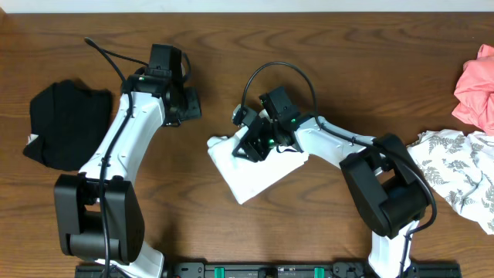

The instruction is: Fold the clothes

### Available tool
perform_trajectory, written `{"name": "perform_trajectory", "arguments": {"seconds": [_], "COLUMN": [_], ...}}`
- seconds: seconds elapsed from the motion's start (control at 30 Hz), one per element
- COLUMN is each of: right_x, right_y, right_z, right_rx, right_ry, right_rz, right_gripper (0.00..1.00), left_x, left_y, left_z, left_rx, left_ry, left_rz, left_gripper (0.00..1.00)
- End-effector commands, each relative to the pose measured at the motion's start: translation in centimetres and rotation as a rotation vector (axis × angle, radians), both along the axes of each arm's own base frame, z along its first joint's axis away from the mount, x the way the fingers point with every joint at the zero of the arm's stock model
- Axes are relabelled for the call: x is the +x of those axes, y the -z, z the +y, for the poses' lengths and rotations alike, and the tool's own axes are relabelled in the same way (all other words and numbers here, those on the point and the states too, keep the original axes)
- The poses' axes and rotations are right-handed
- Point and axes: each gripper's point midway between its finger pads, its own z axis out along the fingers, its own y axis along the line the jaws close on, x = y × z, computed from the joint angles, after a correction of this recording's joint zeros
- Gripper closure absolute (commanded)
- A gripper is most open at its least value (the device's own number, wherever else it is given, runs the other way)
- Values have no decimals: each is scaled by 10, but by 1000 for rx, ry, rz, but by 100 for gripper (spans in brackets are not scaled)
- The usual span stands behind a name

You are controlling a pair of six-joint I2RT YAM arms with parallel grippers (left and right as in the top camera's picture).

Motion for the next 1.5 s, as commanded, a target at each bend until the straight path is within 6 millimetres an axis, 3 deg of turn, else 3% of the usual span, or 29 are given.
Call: {"name": "perform_trajectory", "arguments": {"seconds": [0.0, 0.17, 0.27, 0.4, 0.43, 0.57, 0.9, 1.03, 1.27, 1.47], "right_x": [-12, 7, 11, -7, -17, -36, -47, -43, -41, -14], "right_y": [-8, -79, -113, -126, -122, -99, -34, -14, 24, 47], "right_z": [-4, -15, -35, -61, -68, -85, -128, -141, -142, -139], "right_rx": [-35, -54, -100, -164, -198, -296, -502, -552, -563, -584], "right_ry": [-42, 25, 121, 167, 163, 169, 289, 349, 353, 310], "right_rz": [-2, -156, -215, -172, -128, -35, 18, -16, -25, -148], "right_gripper": [42, 38, 37, 40, 46, 53, 63, 60, 62, 64], "left_x": [2, 3, 3, 3, 3, 3, 3, 3, 3, 3], "left_y": [1, 1, 1, 1, 1, 1, 1, 1, 1, 1], "left_z": [-1, -1, -1, -1, -1, -1, -1, -1, -1, -1], "left_rx": [7, 6, 6, 6, 6, 6, 6, 6, 6, 6], "left_ry": [18, 18, 18, 18, 18, 18, 18, 18, 18, 18], "left_rz": [-2, -7, -7, -8, -8, -8, -7, -7, -6, -6], "left_gripper": [53, 53, 53, 53, 53, 53, 53, 53, 53, 53]}}
